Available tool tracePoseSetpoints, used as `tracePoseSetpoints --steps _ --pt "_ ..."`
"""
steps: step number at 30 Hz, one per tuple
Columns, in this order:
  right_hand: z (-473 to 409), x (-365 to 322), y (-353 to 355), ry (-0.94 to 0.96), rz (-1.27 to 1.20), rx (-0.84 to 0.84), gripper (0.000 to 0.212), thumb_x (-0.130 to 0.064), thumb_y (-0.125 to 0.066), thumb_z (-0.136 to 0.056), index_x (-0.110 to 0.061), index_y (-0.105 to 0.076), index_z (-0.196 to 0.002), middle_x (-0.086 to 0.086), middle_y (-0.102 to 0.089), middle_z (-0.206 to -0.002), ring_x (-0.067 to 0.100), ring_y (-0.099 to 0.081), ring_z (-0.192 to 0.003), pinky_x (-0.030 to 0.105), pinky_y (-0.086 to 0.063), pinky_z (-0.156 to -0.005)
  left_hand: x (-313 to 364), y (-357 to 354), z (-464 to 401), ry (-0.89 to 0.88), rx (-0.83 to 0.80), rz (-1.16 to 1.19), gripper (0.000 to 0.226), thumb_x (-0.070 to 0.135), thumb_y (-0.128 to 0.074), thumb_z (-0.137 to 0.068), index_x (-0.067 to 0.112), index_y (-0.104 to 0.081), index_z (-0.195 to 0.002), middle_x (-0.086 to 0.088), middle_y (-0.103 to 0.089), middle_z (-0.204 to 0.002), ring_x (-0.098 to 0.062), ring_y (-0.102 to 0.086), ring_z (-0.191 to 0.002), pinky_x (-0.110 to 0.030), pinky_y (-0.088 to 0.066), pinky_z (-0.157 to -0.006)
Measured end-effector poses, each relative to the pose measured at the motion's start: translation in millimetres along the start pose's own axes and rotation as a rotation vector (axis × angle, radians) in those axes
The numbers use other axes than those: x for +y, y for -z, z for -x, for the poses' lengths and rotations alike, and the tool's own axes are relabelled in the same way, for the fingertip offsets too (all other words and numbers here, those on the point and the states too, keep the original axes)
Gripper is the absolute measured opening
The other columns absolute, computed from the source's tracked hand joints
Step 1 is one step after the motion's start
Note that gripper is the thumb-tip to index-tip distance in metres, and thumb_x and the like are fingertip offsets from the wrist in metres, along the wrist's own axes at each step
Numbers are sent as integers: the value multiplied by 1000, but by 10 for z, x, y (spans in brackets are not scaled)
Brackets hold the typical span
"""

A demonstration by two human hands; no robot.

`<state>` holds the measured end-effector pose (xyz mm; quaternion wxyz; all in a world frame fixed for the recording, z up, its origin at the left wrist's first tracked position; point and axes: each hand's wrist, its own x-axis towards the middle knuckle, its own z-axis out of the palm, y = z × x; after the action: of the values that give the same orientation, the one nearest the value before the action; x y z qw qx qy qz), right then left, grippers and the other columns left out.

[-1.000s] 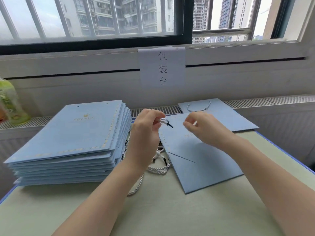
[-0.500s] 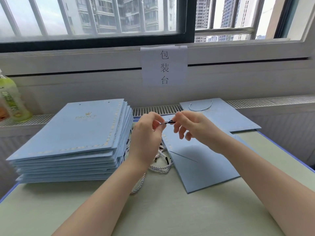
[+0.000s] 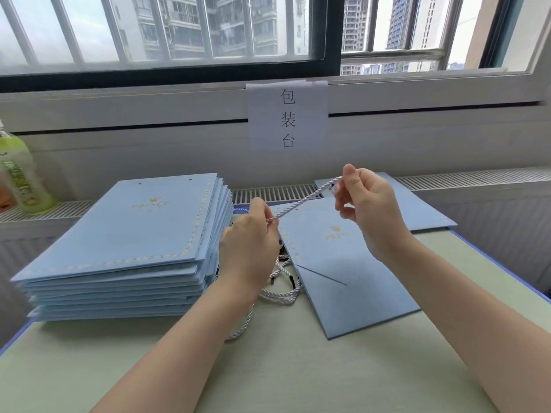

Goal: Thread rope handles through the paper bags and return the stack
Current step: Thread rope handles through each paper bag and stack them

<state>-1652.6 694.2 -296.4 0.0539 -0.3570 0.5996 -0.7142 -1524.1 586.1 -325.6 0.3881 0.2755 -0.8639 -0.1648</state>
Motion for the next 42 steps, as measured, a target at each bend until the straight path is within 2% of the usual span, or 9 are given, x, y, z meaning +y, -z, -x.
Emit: tracePoseSetpoints --steps 8,12,16,20,23,26,31,36,42 --pt "-136 -25 157 -250 -399 264 29 -32 -45 -99 -16 -51 -75 -1 -70 -75 7 -64 -68 19 -50 -64 -54 -12 -20 92 24 -118 8 19 -43 -96 16 -43 -89 1 -51 -91 -18 -36 -89 -29 -30 -72" --pt "-196 -25 284 -363 -574 341 29 -23 -48 -98 -16 -48 -71 -6 -58 -49 6 -54 -45 17 -43 -47 -34 -12 -11 110 -34 -81 12 24 -43 -98 14 -46 -94 1 -58 -87 -21 -51 -81 -32 -35 -65" --pt "-281 141 418 -390 -159 280 33 -15 -45 -97 -18 -36 -66 -4 -29 -51 8 -21 -37 16 -17 -39 -38 -49 8 59 -115 -97 24 29 -34 -101 12 -51 -99 -4 -62 -86 -25 -53 -79 -32 -36 -62" --pt "-244 328 422 -296 775 74 28 -16 -43 -95 5 -53 -80 23 -52 -73 30 -51 -66 31 -40 -58 -35 -108 31 -27 -201 -43 30 29 -33 -101 11 -50 -84 -10 -62 -80 -31 -57 -79 -38 -43 -67" --pt "-180 340 417 -351 1211 -50 19 -15 -40 -96 -4 -45 -81 16 -48 -98 32 -48 -76 31 -37 -64 -3 -136 53 -50 -297 -69 25 23 -39 -100 8 -59 -103 -10 -65 -99 -28 -58 -94 -37 -45 -78" --pt "-150 354 419 -487 1284 -98 17 -18 -39 -97 -5 -49 -105 16 -37 -115 23 -43 -63 31 -34 -71 -6 -144 51 38 -330 18 26 16 -42 -98 10 -61 -115 -8 -65 -108 -25 -58 -100 -29 -41 -79" --pt "-159 403 457 -525 1356 -79 35 -22 -38 -98 0 -39 -124 21 -37 -127 34 -50 -92 34 -34 -74 -1 -159 46 95 -326 137 26 12 -42 -97 10 -58 -117 -6 -62 -98 -20 -55 -80 -27 -40 -69" --pt "-207 365 554 -525 1337 -88 25 -21 -36 -98 -3 -48 -109 19 -41 -122 32 -45 -82 32 -34 -72 32 -133 29 181 -270 384 19 5 -44 -95 5 -58 -108 -11 -65 -82 -19 -66 -66 -31 -56 -65" --pt "-210 98 623 -531 1550 -146 15 -4 -44 -87 -11 -40 -75 3 -47 -72 17 -45 -63 20 -24 -53 72 -50 -8 326 -337 523 14 12 -39 -98 4 -50 -98 -7 -60 -53 -20 -55 -38 -22 -38 -41"
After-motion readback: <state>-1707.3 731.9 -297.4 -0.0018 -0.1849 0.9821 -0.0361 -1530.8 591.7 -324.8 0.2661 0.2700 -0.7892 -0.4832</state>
